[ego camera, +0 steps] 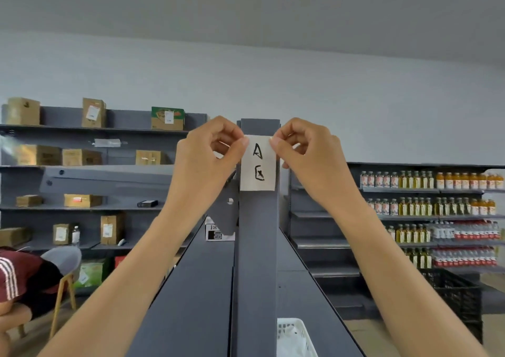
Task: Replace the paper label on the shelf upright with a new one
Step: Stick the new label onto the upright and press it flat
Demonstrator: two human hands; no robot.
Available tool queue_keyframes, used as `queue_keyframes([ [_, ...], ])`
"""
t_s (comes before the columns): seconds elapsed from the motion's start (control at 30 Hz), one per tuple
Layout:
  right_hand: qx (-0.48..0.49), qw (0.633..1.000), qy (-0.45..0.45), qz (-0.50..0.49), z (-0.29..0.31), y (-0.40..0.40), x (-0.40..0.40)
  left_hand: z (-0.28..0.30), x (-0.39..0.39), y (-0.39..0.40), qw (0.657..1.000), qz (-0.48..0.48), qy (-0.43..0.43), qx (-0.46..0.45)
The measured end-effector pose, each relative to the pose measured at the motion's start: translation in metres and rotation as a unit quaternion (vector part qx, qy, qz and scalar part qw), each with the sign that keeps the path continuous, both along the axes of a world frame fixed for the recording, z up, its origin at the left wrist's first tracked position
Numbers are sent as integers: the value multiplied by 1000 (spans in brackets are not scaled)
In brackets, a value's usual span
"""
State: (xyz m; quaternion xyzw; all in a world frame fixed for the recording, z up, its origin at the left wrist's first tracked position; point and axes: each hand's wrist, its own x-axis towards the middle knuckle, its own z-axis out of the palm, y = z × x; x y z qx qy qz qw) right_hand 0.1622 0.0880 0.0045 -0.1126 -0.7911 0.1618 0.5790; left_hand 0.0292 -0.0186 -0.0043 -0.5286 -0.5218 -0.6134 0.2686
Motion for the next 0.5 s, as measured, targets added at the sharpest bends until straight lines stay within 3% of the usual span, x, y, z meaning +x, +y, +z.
queue_keyframes([
  [0.5, 28, 993, -19, -114, 2, 4, -8, 1, -13, 15, 999, 14, 20, -22],
])
